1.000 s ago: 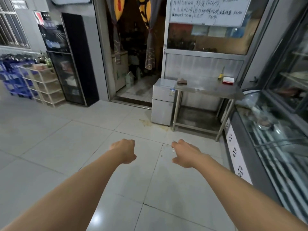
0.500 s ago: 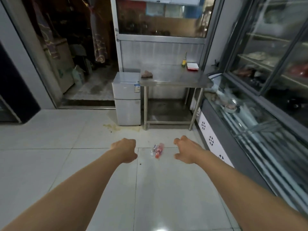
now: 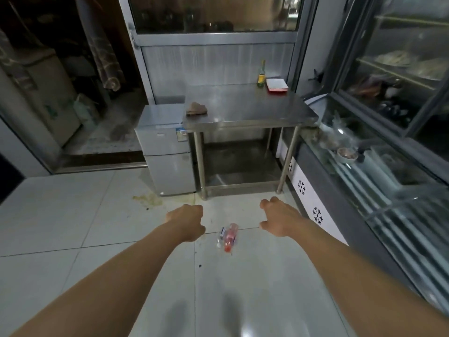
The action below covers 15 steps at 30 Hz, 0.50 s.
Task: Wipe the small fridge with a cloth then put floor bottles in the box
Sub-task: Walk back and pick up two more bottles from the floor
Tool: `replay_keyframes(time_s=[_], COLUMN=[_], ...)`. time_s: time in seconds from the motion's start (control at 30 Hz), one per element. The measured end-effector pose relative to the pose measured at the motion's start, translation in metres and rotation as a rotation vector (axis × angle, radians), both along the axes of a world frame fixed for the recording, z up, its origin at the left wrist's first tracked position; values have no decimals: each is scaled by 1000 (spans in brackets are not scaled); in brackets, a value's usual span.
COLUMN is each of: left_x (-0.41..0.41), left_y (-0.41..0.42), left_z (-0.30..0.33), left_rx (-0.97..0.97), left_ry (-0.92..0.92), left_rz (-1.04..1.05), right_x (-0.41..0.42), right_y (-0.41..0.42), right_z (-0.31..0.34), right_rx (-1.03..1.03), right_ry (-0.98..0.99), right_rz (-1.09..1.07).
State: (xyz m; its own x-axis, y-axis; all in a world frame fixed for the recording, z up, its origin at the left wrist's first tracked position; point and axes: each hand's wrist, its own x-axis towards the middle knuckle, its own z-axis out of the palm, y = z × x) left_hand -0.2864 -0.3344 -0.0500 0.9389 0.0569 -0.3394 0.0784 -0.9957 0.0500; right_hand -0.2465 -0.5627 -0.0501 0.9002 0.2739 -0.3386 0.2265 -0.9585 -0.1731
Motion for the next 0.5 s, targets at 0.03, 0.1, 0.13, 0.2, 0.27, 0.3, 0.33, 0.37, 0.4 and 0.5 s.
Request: replay_keyframes(time_s=[0.03,0.1,0.13,0.2,0.27,0.3,0.33,0.37,0.4,0.5], left_x=[16,46,60,88,116,129,143,158,172,217], left_y=[1,6,10,19,28,33,37,42,48,63], left_z=[-3,-10,-13,-22,-34,-41,-50,-59,-70,-103], left_rx=[2,6,4,0,-12,-20,-28,-35,-44,-64], left_ry=[6,32,46,71,98,114,130,146,162,213], left_rz=[0,7,15,29,28,23,16,5,-10,-57], right_x=[18,49,63,87,110,122,133,144,154,184], right_y=[3,11,14,20,26,29,32,37,41,58], right_z=[-2,-8,-12,-24,-39,-47,-55,-64,-73,-104], right_rx=[4,14,14,0,-15,-20,-27,-33,-39,-55], right_ry=[-9,-15,-9,8,32,46,61,76,93,159], right_rz=[-3,-7,-4,-5,-21,-33,-46,-60,-78,-154])
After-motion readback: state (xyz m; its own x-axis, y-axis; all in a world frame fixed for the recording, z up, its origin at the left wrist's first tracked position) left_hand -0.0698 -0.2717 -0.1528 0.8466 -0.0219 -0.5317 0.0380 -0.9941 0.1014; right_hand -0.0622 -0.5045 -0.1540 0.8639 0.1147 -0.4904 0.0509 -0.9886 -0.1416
